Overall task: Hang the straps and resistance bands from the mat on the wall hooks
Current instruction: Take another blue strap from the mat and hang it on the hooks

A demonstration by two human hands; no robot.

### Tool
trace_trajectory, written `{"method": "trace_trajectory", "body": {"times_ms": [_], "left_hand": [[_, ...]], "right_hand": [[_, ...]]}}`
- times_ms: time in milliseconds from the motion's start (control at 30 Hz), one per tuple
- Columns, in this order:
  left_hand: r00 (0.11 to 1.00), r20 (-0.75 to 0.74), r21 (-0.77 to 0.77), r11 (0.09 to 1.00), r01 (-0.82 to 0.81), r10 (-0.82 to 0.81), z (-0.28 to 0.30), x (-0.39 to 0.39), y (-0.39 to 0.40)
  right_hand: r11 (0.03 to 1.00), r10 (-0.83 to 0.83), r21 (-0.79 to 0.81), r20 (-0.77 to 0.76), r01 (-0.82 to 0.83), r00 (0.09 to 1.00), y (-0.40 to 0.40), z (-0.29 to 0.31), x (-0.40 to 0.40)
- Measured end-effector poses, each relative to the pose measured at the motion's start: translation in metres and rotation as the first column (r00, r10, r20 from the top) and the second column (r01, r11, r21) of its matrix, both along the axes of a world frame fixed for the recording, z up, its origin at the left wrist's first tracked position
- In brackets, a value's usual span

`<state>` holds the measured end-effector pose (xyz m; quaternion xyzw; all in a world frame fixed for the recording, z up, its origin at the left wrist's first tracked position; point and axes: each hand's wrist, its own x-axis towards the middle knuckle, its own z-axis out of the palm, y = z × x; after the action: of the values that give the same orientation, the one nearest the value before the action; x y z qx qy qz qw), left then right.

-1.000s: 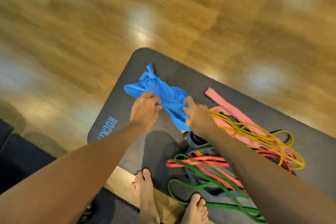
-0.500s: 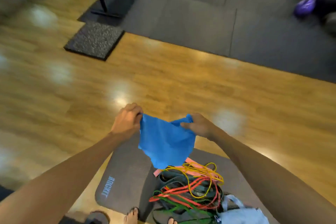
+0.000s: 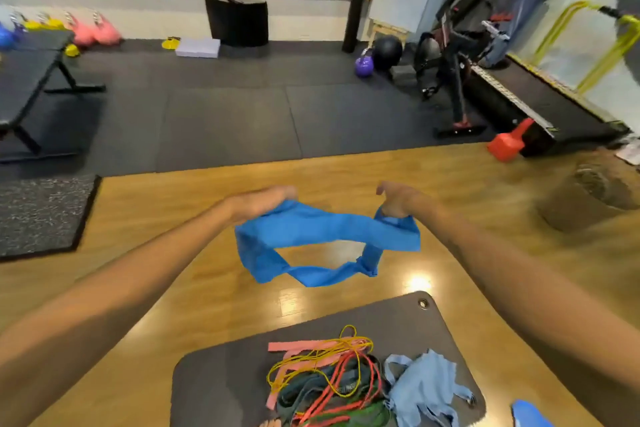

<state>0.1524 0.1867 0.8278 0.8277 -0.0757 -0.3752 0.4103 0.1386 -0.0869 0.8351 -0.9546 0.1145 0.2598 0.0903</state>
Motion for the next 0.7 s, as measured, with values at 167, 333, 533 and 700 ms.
{"method": "trace_trajectory", "body": {"times_ms": [167,333,533,700], "left_hand": [[0.785,0.015,0.176,0.774,0.608,-0.62,0.069,0.006,-0.069],[0.739,0.321,-0.209,0.717,0.665,-0.592,0.095,-0.02,-0.15],[0.458,0.543,0.016,0.555,0.832,-0.703,0.087,-0.084,-0.242],[0.409,0.496,0.037,0.489,0.872,-0.766,0.107,-0.15,-0.294]], "right_hand": [[0.972,-0.206,0.123,0.021,0.202,0.978,-0.045,0.029,-0.039],[0.594,-0.66,0.693,0.13,0.408,0.74,-0.066,0.042,-0.111],[0.163,-0.887,0.936,0.0,0.313,0.461,-0.091,0.058,-0.191],[0.132,-0.836,0.952,-0.043,0.276,0.547,-0.118,0.062,-0.277]]}}
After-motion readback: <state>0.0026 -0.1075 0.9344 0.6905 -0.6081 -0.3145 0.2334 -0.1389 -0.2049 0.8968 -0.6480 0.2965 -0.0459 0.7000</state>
